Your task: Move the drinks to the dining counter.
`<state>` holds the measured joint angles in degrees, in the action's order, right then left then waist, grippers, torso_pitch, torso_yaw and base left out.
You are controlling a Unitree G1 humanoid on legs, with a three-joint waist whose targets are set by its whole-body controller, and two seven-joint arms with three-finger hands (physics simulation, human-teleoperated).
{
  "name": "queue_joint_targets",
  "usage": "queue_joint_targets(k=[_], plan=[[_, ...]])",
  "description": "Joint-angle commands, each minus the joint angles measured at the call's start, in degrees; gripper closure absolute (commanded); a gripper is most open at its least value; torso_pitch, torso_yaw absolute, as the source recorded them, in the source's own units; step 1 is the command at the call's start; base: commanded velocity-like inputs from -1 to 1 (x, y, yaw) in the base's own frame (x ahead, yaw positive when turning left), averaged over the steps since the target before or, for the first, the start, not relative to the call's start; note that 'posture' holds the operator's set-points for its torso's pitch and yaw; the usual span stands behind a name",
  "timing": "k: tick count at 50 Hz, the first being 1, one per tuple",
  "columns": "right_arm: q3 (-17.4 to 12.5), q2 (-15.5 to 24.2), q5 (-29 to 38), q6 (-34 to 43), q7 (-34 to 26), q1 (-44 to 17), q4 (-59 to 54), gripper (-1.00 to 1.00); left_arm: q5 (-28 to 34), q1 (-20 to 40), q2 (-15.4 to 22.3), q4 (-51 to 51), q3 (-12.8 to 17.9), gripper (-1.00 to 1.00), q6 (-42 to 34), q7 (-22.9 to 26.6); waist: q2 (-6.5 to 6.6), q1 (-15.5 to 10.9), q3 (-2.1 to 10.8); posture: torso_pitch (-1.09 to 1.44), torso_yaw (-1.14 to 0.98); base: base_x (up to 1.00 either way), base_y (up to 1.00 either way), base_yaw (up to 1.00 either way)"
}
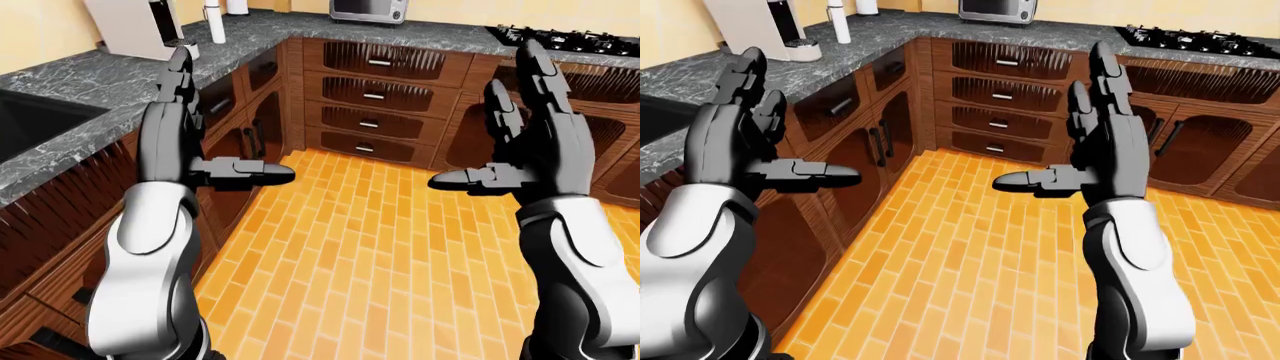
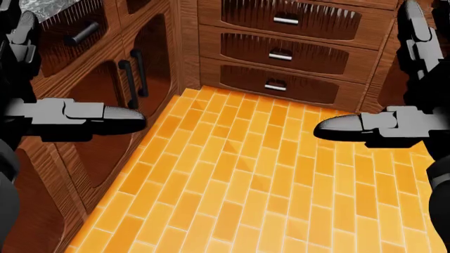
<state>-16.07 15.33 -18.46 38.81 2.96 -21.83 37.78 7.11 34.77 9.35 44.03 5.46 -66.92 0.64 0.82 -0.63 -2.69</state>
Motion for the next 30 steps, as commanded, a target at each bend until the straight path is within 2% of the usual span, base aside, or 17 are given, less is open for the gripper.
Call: queue_joint_targets(k=[1,6,10,12,13,14,15,16,17,19,22,23,24,25,26,28,30], plan=[[-0.9,0.7,0.2,-1.4,0.6,-1.3,1.3,-1.0,-0.3,1.6,0.1,1.3,-0.3,-1.0,1.9,0.2,0.28,0.1,0.39,0.0,0.0,1.0,0.0,0.0],[-0.9,0.8,0.2,-1.7,0.7,-1.3,1.3,-1.0,-0.2,1.6,0.1,1.2,-0.4,-1.0,2.0,0.3,-0.75,-1.2,0.19,0.0,0.0,1.0,0.0,0.0],[-0.7,0.8,0.3,-1.6,0.7,-1.2,1.6,-1.0,-0.2,1.3,0.1,1.2,-0.4,-1.0,2.3,0.4,-2.41,-2.6,1.13,0.0,0.0,1.0,0.0,0.0],[-0.8,0.8,0.4,-1.9,0.6,-1.2,1.4,-1.0,-0.1,1.4,0.1,1.3,-0.4,-1.0,2.2,0.4,-4.79,-2.6,1.62,0.0,0.0,1.0,0.0,0.0],[-0.9,0.8,0.2,-1.5,0.7,-1.3,1.8,-1.0,-0.1,1.4,0.1,1.3,-0.5,-1.0,2.2,0.4,-7.35,-2.0,2.3,0.0,0.0,1.0,0.0,0.0],[-0.9,0.8,0.2,-1.5,0.7,-1.3,1.8,-1.0,-0.1,1.4,0.1,1.4,-0.5,-1.0,2.1,0.5,-5.04,-1.5,0.16,0.0,0.0,1.0,0.0,0.0],[-1.0,0.8,0.1,-1.4,0.8,-1.3,1.8,-1.0,-0.1,1.5,0.1,1.5,-0.5,-1.0,2.0,0.5,-5.36,-2.1,-0.08,0.0,0.0,1.0,0.0,0.0],[-1.0,0.8,0.1,-1.2,0.9,-1.4,1.9,-1.0,0.0,1.5,0.1,1.4,-0.5,-1.0,2.0,0.5,-5.51,-1.2,1.21,0.0,0.0,1.0,0.0,0.0],[-1.0,0.8,0.0,-1.1,1.0,-1.5,1.8,-1.0,0.0,1.7,0.1,1.5,-0.4,-1.0,1.8,0.6,-5.87,-1.2,1.61,0.0,0.0,1.0,-0.12,0.0],[-1.0,0.8,-0.1,-1.5,1.0,-1.4,1.6,-1.0,0.0,1.8,0.1,1.5,-0.5,-1.0,1.8,0.6,-4.81,-0.3,1.06,0.0,0.0,1.0,-0.25,0.0],[-1.1,0.8,-0.2,-1.6,1.2,-1.5,1.4,-1.0,0.0,1.9,0.1,1.3,-0.4,-1.0,1.8,0.7,-3.35,1.9,1.09,0.0,0.0,1.0,-0.44,0.0],[-0.9,0.7,0.0,-1.9,1.2,-1.4,1.2,-1.0,0.0,1.9,0.2,1.4,-0.4,-1.0,1.7,0.7,-1.98,1.8,1.42,0.0,0.0,1.0,-0.64,0.0],[-0.8,0.6,0.1,-2.2,1.2,-1.2,1.1,-1.0,0.0,1.8,0.2,1.6,-0.4,-1.0,1.6,0.7,0.66,1.4,1.59,0.0,0.0,0.97,-0.66,0.0],[-0.7,0.6,0.1,-2.3,1.1,-1.1,1.1,-1.0,0.0,1.8,0.2,1.6,-0.4,-1.0,1.6,0.7,1.55,1.1,1.02,0.0,0.0,0.97,-0.68,0.0],[-0.7,0.6,0.2,-2.4,1.1,-1.1,1.0,-1.0,0.0,1.8,0.2,1.5,-0.3,-1.0,1.7,0.7,0.53,1.5,-1.55,0.0,0.0,0.97,-0.68,0.0],[-0.7,0.7,0.2,-2.2,1.2,-1.2,1.2,-1.0,-0.1,1.7,0.2,1.3,-0.3,-1.0,2.1,0.7,0.67,0.0,1.24,0.0,0.0,0.96,-0.68,0.0],[-0.6,0.6,0.3,-2.5,1.1,-1.1,1.1,-1.0,0.0,1.5,0.1,1.1,-0.4,-1.0,2.4,0.7,1.36,-0.2,1.58,0.0,0.0,0.96,-0.68,0.0]])
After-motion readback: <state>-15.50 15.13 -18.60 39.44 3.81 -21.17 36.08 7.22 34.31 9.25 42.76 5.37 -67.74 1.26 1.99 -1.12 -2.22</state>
